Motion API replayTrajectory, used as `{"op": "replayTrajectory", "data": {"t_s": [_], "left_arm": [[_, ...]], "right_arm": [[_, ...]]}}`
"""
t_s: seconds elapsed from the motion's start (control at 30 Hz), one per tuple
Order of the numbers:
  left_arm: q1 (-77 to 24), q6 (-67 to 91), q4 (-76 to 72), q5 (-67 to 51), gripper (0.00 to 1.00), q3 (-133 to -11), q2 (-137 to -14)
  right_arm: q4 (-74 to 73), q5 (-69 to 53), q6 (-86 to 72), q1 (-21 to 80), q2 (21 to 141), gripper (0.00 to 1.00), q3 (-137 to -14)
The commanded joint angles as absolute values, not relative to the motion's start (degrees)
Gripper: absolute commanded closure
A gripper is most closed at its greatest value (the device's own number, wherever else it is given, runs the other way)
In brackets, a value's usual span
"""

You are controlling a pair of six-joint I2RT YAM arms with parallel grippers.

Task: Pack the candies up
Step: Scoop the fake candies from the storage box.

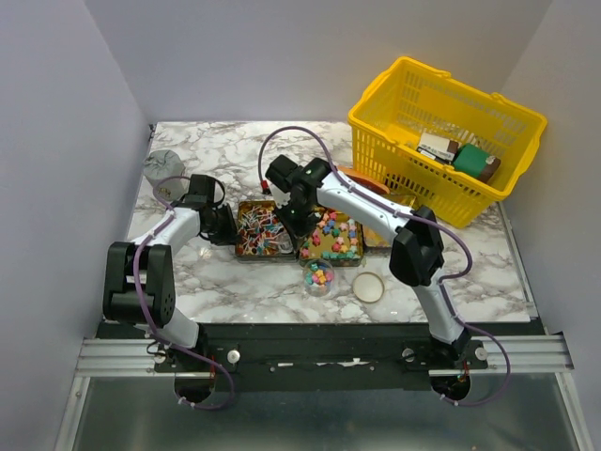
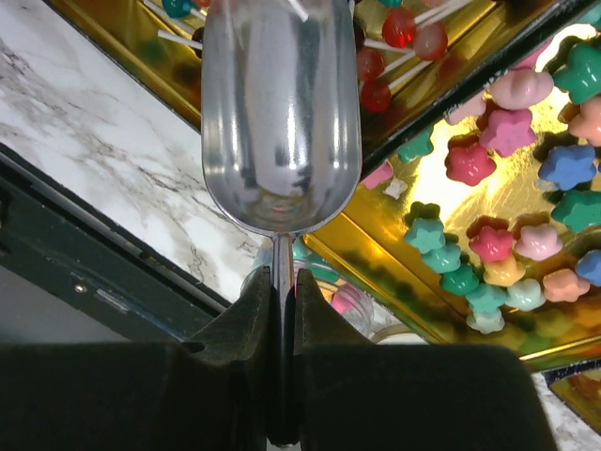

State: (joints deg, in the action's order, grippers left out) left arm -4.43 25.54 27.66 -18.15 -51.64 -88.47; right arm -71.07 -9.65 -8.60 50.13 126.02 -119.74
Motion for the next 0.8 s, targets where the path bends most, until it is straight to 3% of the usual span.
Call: {"op": "replayTrajectory", "data": {"t_s": [0.0,0.77], "left_arm": [[-6.15,25.31,28.21,-18.55,0.8,-52.29,-89.12],[-7.73,24.43,28.48,-16.35,0.97,-52.21,-89.21]], "right_arm": [[-67.94,-7.03,-7.12,50.01,128.49,0.99,-119.62],[-46.68,-0.53,-7.21,50.1,130.96,0.99,-109.95]]}}
